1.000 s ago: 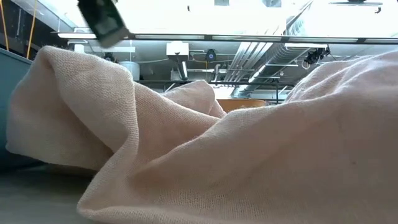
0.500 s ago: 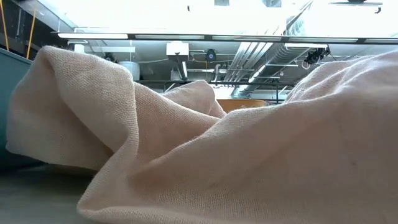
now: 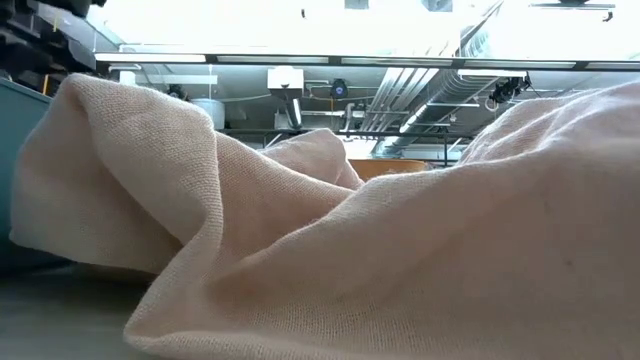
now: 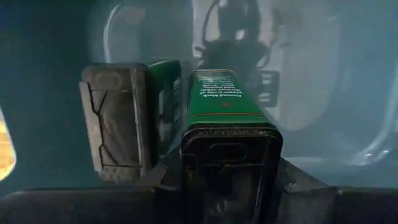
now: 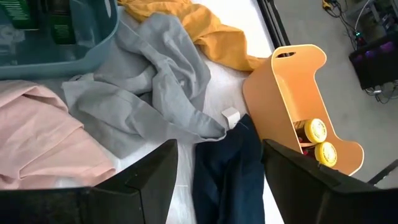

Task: Sort spices by type
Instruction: Put the green seasoning can into the blue bin, then return to Home Position

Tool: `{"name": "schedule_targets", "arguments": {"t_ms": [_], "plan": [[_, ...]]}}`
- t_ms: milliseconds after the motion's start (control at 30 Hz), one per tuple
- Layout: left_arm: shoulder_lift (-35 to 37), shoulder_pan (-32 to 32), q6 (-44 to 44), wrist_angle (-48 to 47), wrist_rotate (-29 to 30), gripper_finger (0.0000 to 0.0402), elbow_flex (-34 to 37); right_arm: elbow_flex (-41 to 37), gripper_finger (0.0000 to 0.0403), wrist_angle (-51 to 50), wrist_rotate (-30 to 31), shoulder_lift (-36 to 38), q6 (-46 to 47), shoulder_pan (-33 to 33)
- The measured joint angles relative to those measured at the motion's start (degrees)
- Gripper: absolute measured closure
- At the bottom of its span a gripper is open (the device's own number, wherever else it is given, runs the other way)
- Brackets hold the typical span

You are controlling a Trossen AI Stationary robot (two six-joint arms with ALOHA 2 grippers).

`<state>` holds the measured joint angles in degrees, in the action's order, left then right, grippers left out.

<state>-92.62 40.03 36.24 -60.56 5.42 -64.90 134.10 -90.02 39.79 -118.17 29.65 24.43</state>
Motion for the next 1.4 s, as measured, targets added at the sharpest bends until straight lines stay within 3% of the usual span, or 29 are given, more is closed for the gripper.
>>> {"name": "schedule_targets", "arguments": {"t_ms": [200,467,700,833,967,1100,1167,1267,1400], "plan": [[-1.16,0.0,-0.9,-0.89,2.79,0.031,0.0,0.0,0.0176,0.02,-0.29,0.0,0.36,0.0],[-1.16,-0.17,-3.92,-0.76,2.9,0.0193,0.0,0.01,0.0176,0.0,-0.81,0.0,0.39,0.0],[-0.9,-2.27,-6.92,-3.02,-2.13,0.017,-3.07,0.02,0.0176,0.02,-0.96,0.0,-0.76,0.0],[3.61,-2.87,-8.51,-9.64,-6.63,0.0169,-7.01,0.02,0.0176,0.0,-2.32,0.1,-2.4,0.03],[14.31,-2.95,-7.06,-10.94,-4.52,0.0174,-7.89,0.02,0.0176,0.0,-2.41,0.53,-3.06,0.58],[24.17,-6.64,-6.49,-2.33,8.69,0.019,-7.81,0.02,0.0176,0.0,-2.85,0.74,-2.97,1.33],[27.64,-11.53,-7.44,5.12,12.19,0.0202,-6.04,0.02,0.0178,0.01,-4.7,0.74,-2.76,1.31],[31.28,-21.18,-13.91,18.04,10.23,0.0224,-1.02,0.02,0.0187,0.0,-7.45,0.74,-2.64,0.76],[33.77,-35.28,-22.42,33.12,-0.6,0.0255,6.85,-4.01,0.0202,0.11,-9.35,2.8,-0.84,-0.41]]}}
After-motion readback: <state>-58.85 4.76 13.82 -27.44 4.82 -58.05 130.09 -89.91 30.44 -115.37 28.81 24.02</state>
